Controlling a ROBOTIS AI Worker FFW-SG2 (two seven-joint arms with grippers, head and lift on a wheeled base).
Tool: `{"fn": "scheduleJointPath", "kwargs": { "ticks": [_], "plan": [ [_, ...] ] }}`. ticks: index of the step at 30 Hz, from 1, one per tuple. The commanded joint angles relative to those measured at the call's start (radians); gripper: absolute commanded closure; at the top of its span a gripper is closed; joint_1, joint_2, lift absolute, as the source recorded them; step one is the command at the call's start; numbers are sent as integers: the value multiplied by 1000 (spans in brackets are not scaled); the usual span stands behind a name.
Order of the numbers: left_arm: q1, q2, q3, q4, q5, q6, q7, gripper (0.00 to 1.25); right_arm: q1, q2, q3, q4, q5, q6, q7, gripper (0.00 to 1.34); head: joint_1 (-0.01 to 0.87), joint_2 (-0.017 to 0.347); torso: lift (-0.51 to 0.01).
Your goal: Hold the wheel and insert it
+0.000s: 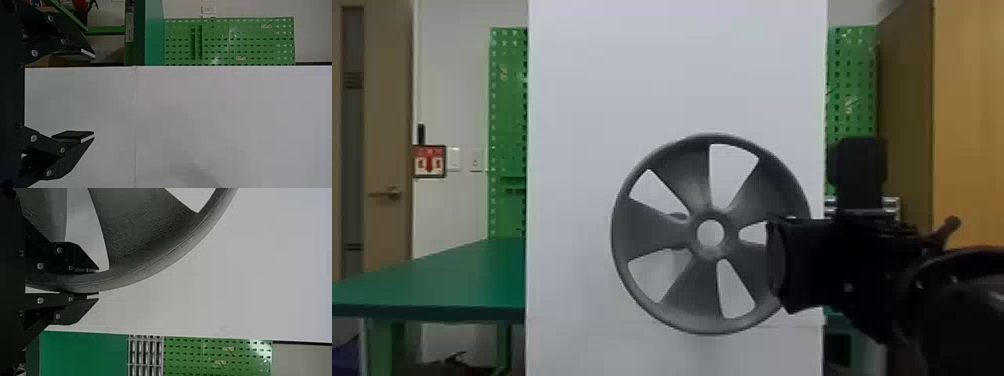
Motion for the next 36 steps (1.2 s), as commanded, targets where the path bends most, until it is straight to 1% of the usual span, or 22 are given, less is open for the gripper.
{"fn": "scheduleJointPath", "kwargs": {
  "ticks": [1,8,13,22,36],
  "plan": [
    [0,0,-2,0,0,2,0,533,0,1,33,3,-28,-12,-34,1184,5,92,-480],
    [-3,0,-6,0,-3,5,0,533,-3,1,56,17,-68,-21,-65,1184,5,92,-480],
    [-6,0,-11,0,-5,6,0,533,-2,1,79,26,-109,-42,-112,1184,5,92,-480],
    [-9,0,-15,0,-6,10,0,533,-2,1,105,45,-141,-79,-138,1184,5,92,-480],
    [-12,2,-18,0,-8,11,0,533,-5,1,98,55,-147,-91,-145,1184,5,94,-480]
  ]
}}
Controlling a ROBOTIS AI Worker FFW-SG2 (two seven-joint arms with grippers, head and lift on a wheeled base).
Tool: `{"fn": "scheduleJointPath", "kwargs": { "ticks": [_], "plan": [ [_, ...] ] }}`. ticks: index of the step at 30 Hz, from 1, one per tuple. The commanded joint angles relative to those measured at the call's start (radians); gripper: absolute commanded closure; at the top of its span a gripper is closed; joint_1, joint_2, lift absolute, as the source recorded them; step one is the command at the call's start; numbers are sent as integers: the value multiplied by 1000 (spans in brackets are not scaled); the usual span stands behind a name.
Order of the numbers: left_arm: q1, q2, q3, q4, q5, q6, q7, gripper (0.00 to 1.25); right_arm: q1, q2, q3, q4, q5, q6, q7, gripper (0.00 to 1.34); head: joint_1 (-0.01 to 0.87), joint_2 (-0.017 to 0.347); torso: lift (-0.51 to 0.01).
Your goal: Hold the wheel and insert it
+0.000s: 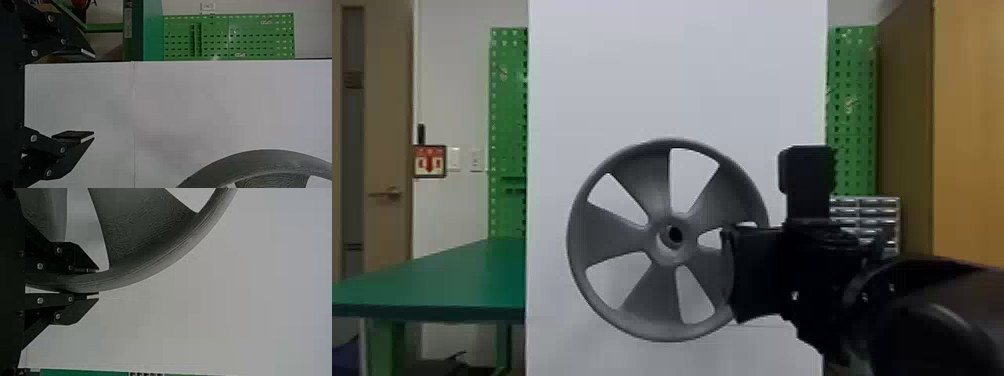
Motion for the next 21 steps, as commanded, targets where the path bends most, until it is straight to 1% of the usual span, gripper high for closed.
{"fn": "scheduleJointPath", "kwargs": {
  "ticks": [1,21],
  "plan": [
    [-1,2,-1,0,0,0,0,533,0,1,-6,1,2,-3,0,1184,5,92,-480],
    [-2,2,-3,0,-2,0,0,535,-1,1,-13,1,12,-11,0,1184,5,94,-480]
  ]
}}
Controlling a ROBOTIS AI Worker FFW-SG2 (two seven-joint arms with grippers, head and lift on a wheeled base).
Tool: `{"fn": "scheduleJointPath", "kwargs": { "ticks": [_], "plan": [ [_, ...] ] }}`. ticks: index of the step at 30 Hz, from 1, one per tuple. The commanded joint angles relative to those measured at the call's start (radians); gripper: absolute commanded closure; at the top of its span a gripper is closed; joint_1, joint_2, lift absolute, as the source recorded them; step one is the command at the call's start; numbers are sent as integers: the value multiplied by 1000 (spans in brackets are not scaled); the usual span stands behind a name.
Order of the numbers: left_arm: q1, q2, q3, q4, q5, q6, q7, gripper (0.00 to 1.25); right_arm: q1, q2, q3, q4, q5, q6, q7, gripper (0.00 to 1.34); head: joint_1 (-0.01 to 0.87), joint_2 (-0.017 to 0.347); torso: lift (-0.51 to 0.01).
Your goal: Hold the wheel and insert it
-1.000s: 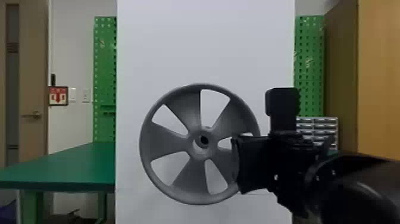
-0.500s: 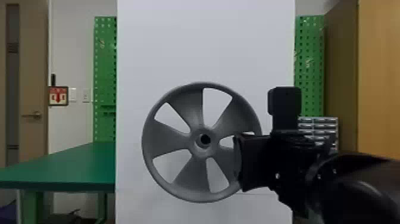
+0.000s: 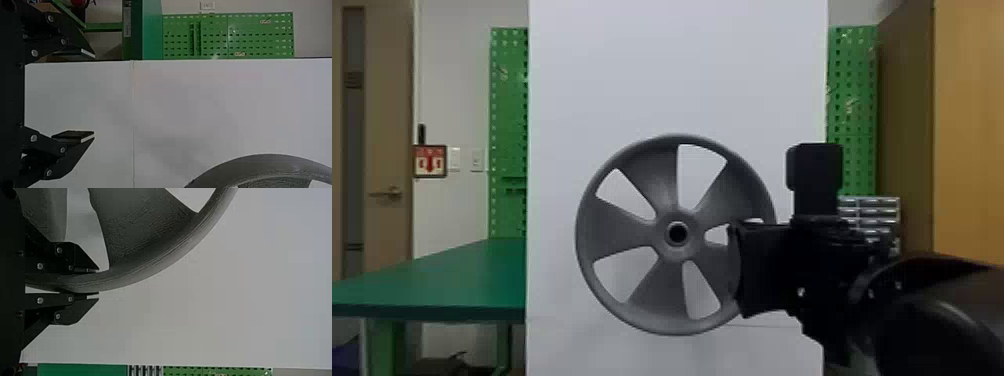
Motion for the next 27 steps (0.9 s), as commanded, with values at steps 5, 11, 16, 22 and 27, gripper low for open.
{"fn": "scheduleJointPath", "kwargs": {
  "ticks": [5,11,16,22,27],
  "plan": [
    [0,0,0,0,-1,0,0,535,-1,1,0,0,2,-5,0,1184,5,94,-480],
    [0,0,0,0,1,0,0,536,2,1,2,0,3,-6,0,1184,5,94,-480],
    [0,0,0,0,-1,0,0,535,2,1,-1,2,3,-9,0,1184,5,94,-480],
    [-2,0,0,0,-1,0,0,536,-1,1,-1,21,3,-26,0,1184,5,94,-480],
    [-3,0,-1,0,-1,0,0,536,-9,1,2,43,3,-42,0,1184,5,94,-480]
  ]
}}
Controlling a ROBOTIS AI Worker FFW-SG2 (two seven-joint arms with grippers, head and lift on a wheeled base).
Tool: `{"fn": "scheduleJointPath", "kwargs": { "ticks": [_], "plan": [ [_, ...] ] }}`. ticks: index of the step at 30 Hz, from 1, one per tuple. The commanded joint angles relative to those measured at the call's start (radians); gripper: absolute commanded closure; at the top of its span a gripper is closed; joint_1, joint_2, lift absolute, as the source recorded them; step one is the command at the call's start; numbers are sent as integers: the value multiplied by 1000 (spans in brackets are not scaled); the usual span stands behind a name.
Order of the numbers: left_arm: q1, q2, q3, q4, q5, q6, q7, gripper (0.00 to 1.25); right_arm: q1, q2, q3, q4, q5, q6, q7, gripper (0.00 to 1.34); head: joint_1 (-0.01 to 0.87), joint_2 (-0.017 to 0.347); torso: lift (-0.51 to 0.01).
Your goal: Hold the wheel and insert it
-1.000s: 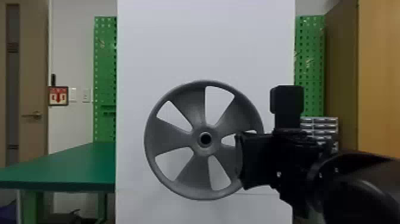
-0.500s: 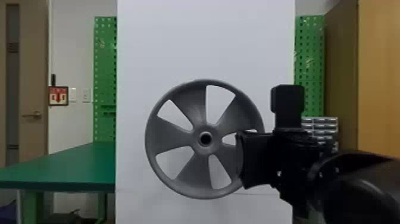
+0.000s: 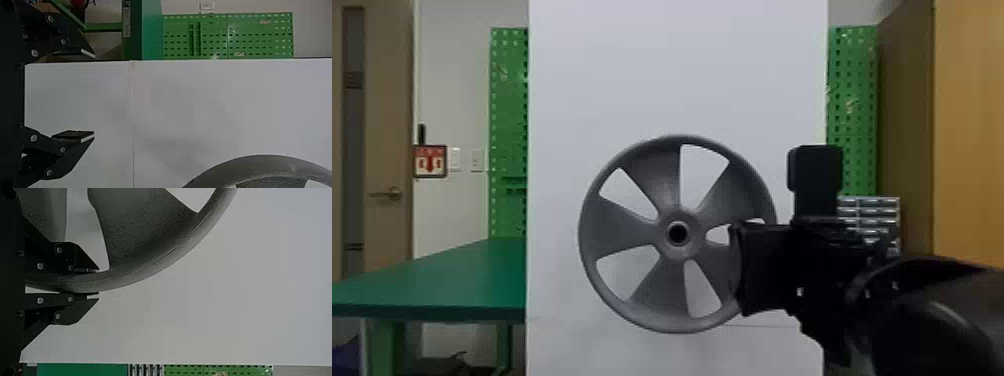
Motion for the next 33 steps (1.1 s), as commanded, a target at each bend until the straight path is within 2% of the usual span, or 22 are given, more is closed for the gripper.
{"fn": "scheduleJointPath", "kwargs": {
  "ticks": [1,23,33],
  "plan": [
    [-1,0,-3,0,0,0,0,536,-7,1,2,18,2,-17,0,1184,5,94,-480],
    [-3,0,-1,0,0,0,0,536,-36,1,4,122,-8,-92,2,1184,5,94,-480],
    [-3,0,-3,0,-2,0,0,536,-53,1,2,181,-8,-114,28,1184,5,94,-480]
  ]
}}
